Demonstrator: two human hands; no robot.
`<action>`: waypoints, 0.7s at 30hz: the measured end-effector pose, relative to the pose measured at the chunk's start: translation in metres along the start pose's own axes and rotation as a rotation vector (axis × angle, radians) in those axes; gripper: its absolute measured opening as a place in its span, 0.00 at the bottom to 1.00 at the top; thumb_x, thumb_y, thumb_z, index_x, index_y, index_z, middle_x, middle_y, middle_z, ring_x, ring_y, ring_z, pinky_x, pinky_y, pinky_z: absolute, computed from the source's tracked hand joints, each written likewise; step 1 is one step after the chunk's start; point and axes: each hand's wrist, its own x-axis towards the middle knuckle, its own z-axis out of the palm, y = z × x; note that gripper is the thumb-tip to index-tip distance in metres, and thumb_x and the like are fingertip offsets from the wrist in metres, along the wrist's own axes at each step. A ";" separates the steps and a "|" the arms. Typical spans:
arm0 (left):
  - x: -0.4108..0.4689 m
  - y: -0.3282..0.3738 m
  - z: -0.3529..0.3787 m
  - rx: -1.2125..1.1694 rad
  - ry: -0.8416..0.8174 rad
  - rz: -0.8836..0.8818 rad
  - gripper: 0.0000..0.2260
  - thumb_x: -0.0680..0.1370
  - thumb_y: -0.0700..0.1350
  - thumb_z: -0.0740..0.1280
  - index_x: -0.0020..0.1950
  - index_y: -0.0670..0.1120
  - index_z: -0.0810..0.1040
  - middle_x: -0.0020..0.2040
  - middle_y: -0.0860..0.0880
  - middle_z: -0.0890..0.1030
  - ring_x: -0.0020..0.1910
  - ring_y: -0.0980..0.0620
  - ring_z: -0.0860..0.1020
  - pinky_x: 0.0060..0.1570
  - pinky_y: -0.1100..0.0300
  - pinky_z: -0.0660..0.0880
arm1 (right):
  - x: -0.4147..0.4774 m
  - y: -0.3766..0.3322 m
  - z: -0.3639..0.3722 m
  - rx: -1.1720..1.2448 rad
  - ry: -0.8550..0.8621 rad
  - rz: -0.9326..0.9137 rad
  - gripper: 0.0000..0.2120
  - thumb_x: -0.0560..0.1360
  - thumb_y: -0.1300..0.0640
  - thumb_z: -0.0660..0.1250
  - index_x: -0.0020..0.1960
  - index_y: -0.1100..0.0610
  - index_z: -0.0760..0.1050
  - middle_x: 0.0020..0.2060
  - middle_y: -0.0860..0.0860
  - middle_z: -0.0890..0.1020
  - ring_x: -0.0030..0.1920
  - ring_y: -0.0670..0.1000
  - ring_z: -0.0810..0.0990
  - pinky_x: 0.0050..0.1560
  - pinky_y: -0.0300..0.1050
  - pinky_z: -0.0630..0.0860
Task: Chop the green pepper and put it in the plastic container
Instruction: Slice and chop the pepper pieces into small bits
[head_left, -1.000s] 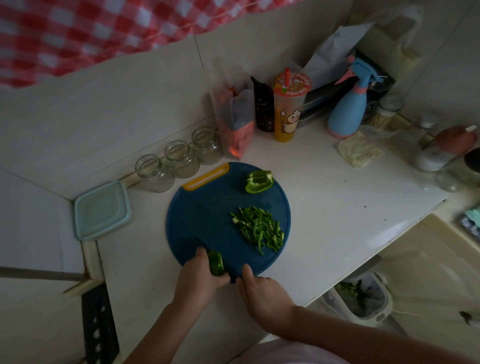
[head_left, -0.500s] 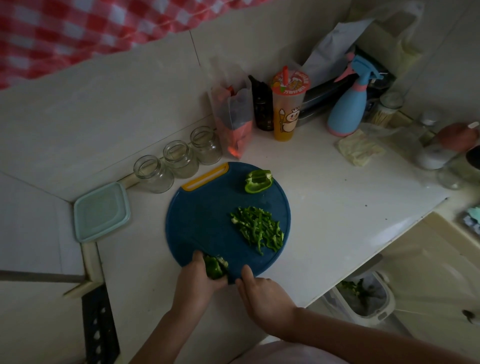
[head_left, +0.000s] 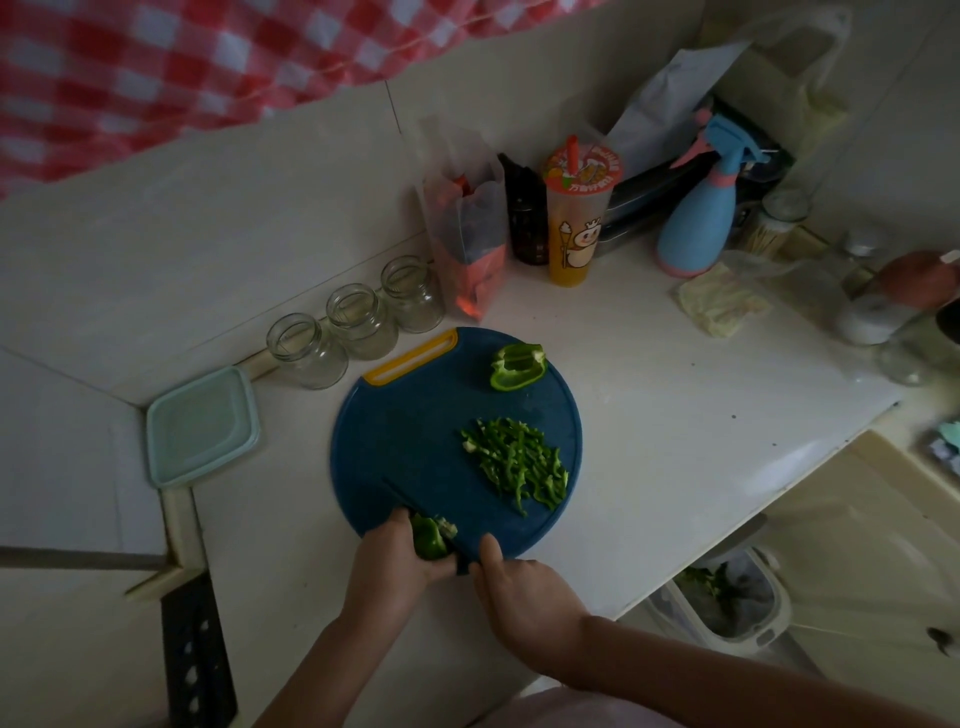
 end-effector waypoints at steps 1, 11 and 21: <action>0.000 -0.001 0.000 0.004 -0.002 -0.003 0.22 0.63 0.53 0.78 0.47 0.43 0.74 0.42 0.48 0.80 0.47 0.48 0.80 0.38 0.65 0.68 | 0.001 0.000 0.000 -0.003 -0.005 0.004 0.13 0.83 0.48 0.45 0.57 0.57 0.60 0.39 0.59 0.77 0.36 0.56 0.68 0.39 0.51 0.67; 0.005 0.001 0.003 0.085 -0.035 -0.047 0.24 0.64 0.55 0.76 0.49 0.43 0.70 0.47 0.47 0.79 0.50 0.48 0.78 0.37 0.62 0.67 | 0.008 -0.003 -0.004 -0.023 -0.076 0.019 0.10 0.83 0.51 0.47 0.57 0.57 0.60 0.43 0.59 0.79 0.36 0.57 0.71 0.38 0.51 0.68; 0.004 -0.003 0.006 -0.006 -0.006 -0.081 0.24 0.64 0.52 0.77 0.51 0.42 0.71 0.46 0.46 0.80 0.48 0.48 0.79 0.38 0.64 0.67 | 0.026 -0.018 -0.003 -0.076 -0.101 0.073 0.14 0.79 0.62 0.51 0.64 0.60 0.60 0.51 0.61 0.80 0.49 0.62 0.79 0.41 0.49 0.68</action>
